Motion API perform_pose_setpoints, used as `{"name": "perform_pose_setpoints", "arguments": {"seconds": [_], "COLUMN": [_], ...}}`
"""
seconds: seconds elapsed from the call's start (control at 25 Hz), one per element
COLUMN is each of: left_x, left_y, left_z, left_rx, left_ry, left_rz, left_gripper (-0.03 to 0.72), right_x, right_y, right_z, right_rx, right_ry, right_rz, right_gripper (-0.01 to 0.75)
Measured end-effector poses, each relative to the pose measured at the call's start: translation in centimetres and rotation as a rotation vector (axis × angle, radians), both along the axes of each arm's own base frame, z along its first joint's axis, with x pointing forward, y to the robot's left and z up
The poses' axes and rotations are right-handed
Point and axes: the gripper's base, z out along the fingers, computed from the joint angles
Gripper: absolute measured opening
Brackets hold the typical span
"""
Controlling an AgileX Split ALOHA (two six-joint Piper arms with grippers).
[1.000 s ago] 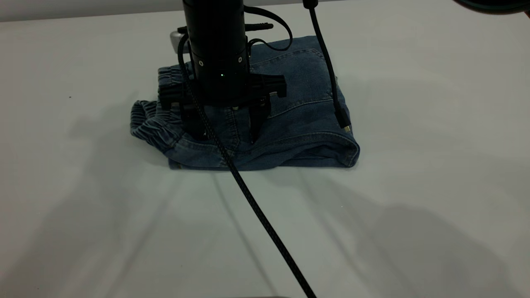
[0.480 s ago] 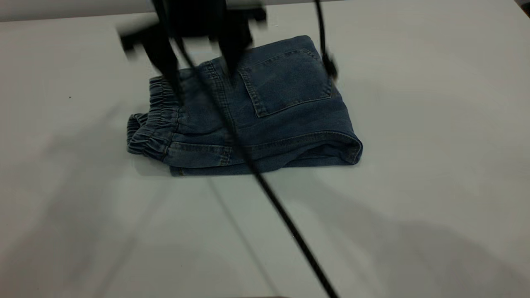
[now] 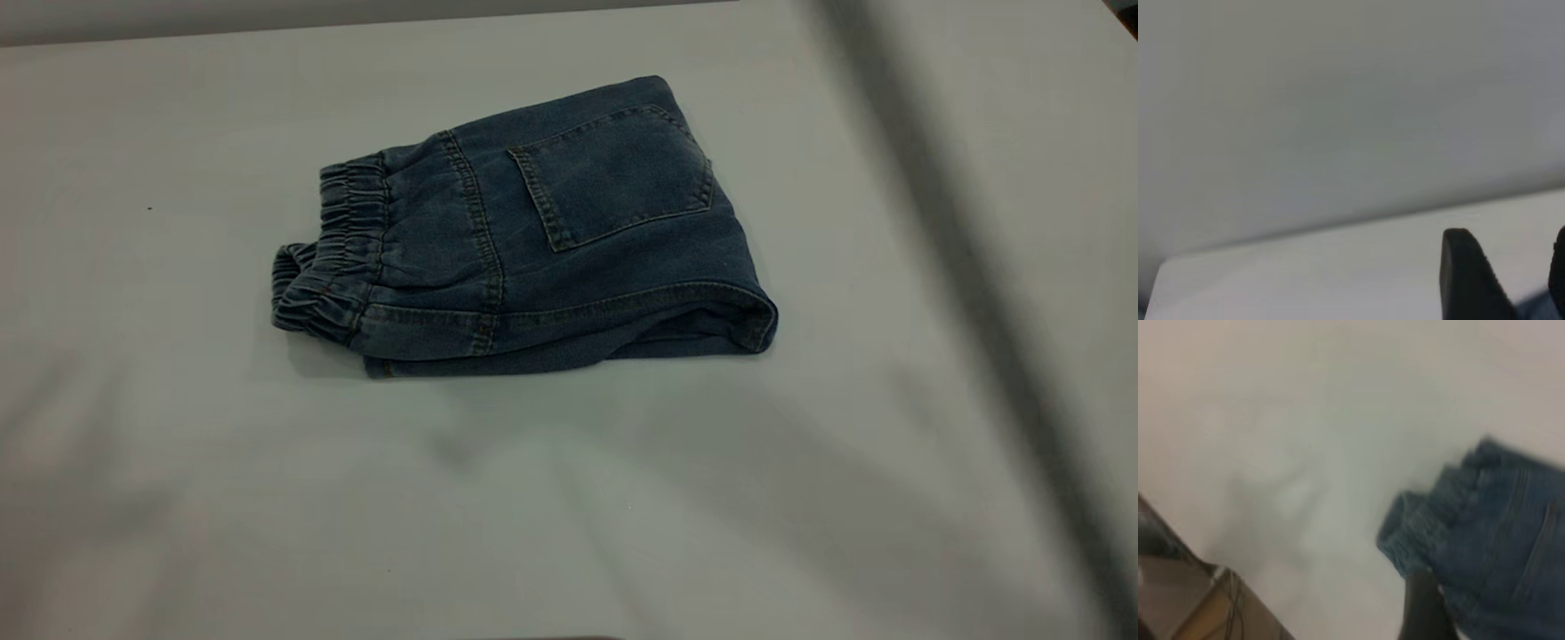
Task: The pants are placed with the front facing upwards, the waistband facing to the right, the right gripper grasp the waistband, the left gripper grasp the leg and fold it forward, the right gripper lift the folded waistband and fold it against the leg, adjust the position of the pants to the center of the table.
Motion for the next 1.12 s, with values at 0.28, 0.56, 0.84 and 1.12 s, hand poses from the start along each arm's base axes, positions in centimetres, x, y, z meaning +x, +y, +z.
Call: {"name": "perform_pose_setpoints", "arguments": {"seconds": [0.28,0.56,0.84,1.12], "left_x": [-5.6,-8.0,-7.9,-8.9], "left_y": [1.2,0.9,0.1,0.5], "left_z": [-1.4,-1.9,-9.0,-17.9], "left_rx": [0.057,0.032,0.03,0.083], "left_ry": [0.233,0.261,0.474,0.702], "left_rz": [-0.131,-0.261,-0.308,-0.294], "left_gripper": [0.282,0.282,0.285,0.344], "right_x": [-6.6,-10.4,-13.9,-17.1], "right_y": [-7.1,-11.6,-15.6,-19.9], "right_z": [6.9,3.7,-3.1,-11.0], "right_rx": [0.064,-0.045,-0.197,-0.362], "right_ry": [-0.19,-0.124,-0.01,0.079], "right_rz": [0.032,0.017,0.015,-0.04], "right_gripper": [0.379,0.379,0.379,0.386]}}
